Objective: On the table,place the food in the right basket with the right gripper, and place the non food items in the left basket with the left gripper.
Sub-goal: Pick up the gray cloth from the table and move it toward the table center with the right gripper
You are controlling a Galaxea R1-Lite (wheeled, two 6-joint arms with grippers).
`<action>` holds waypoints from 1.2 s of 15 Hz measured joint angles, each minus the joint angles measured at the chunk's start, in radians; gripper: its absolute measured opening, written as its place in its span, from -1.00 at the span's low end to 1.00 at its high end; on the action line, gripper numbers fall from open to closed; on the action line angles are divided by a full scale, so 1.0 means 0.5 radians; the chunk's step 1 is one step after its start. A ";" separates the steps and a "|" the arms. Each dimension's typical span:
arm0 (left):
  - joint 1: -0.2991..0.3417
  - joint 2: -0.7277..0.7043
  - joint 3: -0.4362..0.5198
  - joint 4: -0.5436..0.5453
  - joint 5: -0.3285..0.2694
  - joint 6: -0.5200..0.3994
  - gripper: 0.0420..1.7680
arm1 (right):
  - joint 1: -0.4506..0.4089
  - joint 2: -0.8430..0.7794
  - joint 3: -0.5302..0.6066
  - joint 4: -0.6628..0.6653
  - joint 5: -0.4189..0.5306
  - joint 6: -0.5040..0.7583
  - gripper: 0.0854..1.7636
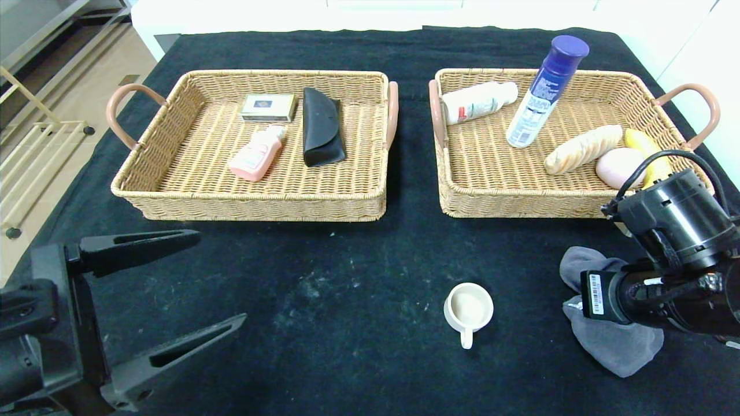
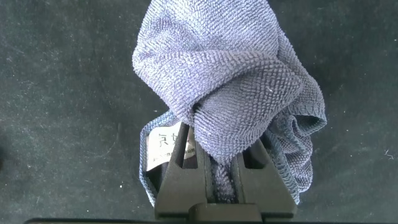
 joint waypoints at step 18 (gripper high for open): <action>0.017 -0.003 -0.031 -0.002 0.016 -0.015 0.94 | 0.660 -0.073 -0.870 0.382 0.059 -0.046 -0.80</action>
